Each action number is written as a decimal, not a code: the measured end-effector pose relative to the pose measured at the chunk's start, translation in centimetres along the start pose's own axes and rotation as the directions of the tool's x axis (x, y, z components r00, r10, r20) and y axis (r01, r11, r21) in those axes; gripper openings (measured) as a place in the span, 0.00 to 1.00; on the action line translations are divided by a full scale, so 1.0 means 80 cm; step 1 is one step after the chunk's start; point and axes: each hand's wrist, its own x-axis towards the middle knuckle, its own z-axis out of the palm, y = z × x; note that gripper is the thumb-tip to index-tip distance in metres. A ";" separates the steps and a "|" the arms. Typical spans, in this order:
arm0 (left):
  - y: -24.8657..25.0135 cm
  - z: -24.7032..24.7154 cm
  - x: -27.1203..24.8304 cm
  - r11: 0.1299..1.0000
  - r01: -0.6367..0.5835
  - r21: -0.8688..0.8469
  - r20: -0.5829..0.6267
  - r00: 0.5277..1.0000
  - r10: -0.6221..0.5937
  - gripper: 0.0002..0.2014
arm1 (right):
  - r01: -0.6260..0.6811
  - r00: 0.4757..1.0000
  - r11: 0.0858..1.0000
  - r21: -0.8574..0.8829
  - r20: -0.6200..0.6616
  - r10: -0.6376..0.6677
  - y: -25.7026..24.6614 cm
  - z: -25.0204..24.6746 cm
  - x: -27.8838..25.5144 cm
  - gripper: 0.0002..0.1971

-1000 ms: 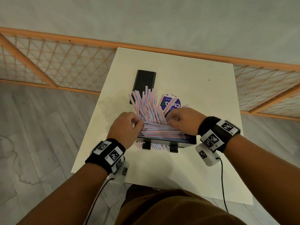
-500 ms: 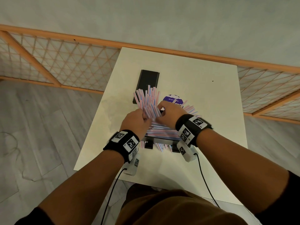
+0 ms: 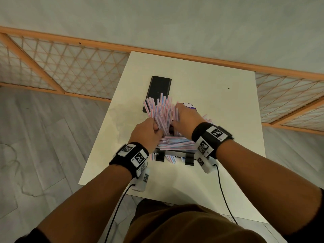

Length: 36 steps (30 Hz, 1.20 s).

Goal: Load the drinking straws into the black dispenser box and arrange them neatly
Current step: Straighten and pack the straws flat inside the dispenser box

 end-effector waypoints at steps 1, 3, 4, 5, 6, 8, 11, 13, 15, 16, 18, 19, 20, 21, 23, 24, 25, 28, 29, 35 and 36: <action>0.001 -0.002 -0.002 1.000 -0.011 0.005 -0.004 1.000 0.011 0.09 | 0.019 1.000 1.000 -0.022 -0.018 -0.020 0.001 -0.010 -0.003 0.08; 0.006 -0.008 -0.006 0.998 -0.065 0.025 -0.029 0.997 0.066 0.08 | 0.052 0.998 0.997 -0.060 -0.044 -0.055 0.004 -0.030 -0.009 0.07; 0.009 -0.012 -0.008 0.994 -0.107 0.036 -0.054 0.993 0.109 0.07 | 0.073 0.996 0.995 -0.069 -0.054 -0.077 0.006 -0.039 -0.011 0.06; 0.015 -0.017 -0.010 0.987 -0.157 0.044 -0.077 0.984 0.160 0.08 | 0.097 0.993 0.992 -0.074 -0.065 -0.102 0.006 -0.047 -0.014 0.07; 0.021 -0.022 -0.013 0.977 -0.208 0.048 -0.086 0.974 0.211 0.11 | 0.119 0.989 0.989 -0.085 -0.080 -0.126 0.007 -0.054 -0.016 0.07; 0.040 -0.029 -0.019 0.963 -0.267 0.029 -0.060 0.961 0.268 0.23 | 0.165 0.977 0.979 -0.116 -0.113 -0.178 0.004 -0.064 -0.019 0.10; 0.066 -0.025 -0.030 0.959 -0.282 0.023 0.030 0.959 0.281 0.37 | 0.213 0.958 0.972 -0.104 -0.173 -0.228 -0.006 -0.072 -0.020 0.13; 0.073 -0.012 -0.035 0.935 -0.325 0.145 0.090 0.945 0.314 0.37 | 0.224 0.952 0.971 -0.081 -0.193 -0.236 -0.012 -0.075 -0.020 0.12; 0.070 0.003 -0.037 0.874 -0.399 0.276 0.157 0.916 0.369 0.33 | 0.235 0.948 0.969 -0.070 -0.203 -0.245 -0.015 -0.079 -0.021 0.10; 0.065 0.010 -0.036 0.832 -0.443 0.335 0.198 0.896 0.398 0.30 | 0.241 0.946 0.968 -0.066 -0.208 -0.249 -0.015 -0.082 -0.021 0.10; 0.050 0.021 -0.033 0.746 -0.513 0.424 0.269 0.858 0.437 0.21 | 0.257 0.938 0.965 -0.052 -0.225 -0.262 -0.015 -0.090 -0.025 0.08; 0.040 0.026 -0.030 0.719 -0.538 0.441 0.284 0.843 0.456 0.16 | 0.270 0.932 0.962 -0.046 -0.238 -0.273 -0.015 -0.095 -0.027 0.07; 0.030 0.029 -0.027 0.700 -0.558 0.446 0.284 0.830 0.480 0.11 | 0.283 0.925 0.958 -0.039 -0.254 -0.283 -0.016 -0.101 -0.031 0.06; 0.021 0.030 -0.024 0.688 -0.566 0.454 0.276 0.824 0.495 0.07 | 0.296 0.917 0.954 -0.036 -0.270 -0.295 -0.017 -0.107 -0.034 0.05; 0.006 0.028 -0.018 0.689 -0.546 0.477 0.237 0.835 0.497 0.03 | 0.323 0.901 0.946 -0.035 -0.295 -0.319 -0.023 -0.122 -0.042 0.05; -0.001 0.026 -0.015 0.701 -0.529 0.478 0.218 0.844 0.489 0.04 | 0.340 0.892 0.940 -0.044 -0.303 -0.336 -0.027 -0.129 -0.046 0.05; -0.005 0.023 -0.013 0.722 -0.512 0.465 0.199 0.855 0.479 0.05 | 0.359 0.883 0.931 -0.061 -0.302 -0.360 -0.032 -0.136 -0.051 0.05; -0.008 0.010 -0.011 0.834 -0.453 0.315 0.150 0.891 0.428 0.06 | 0.405 0.885 0.903 -0.146 -0.185 -0.427 -0.044 -0.147 -0.061 0.05; -0.007 0.006 -0.011 0.871 -0.423 0.251 0.144 0.906 0.399 0.09 | 0.408 0.895 0.891 -0.200 -0.108 -0.433 -0.047 -0.145 -0.061 0.05; 0.010 -0.011 -0.018 0.966 -0.254 -0.050 0.130 0.957 0.258 0.21 | 0.397 0.914 0.803 -0.444 0.272 -0.301 -0.056 -0.077 -0.043 0.14; 0.010 -0.011 -0.017 0.973 -0.213 -0.091 0.128 0.966 0.224 0.19 | 0.411 0.904 0.791 -0.453 0.310 -0.293 -0.057 -0.066 -0.041 0.15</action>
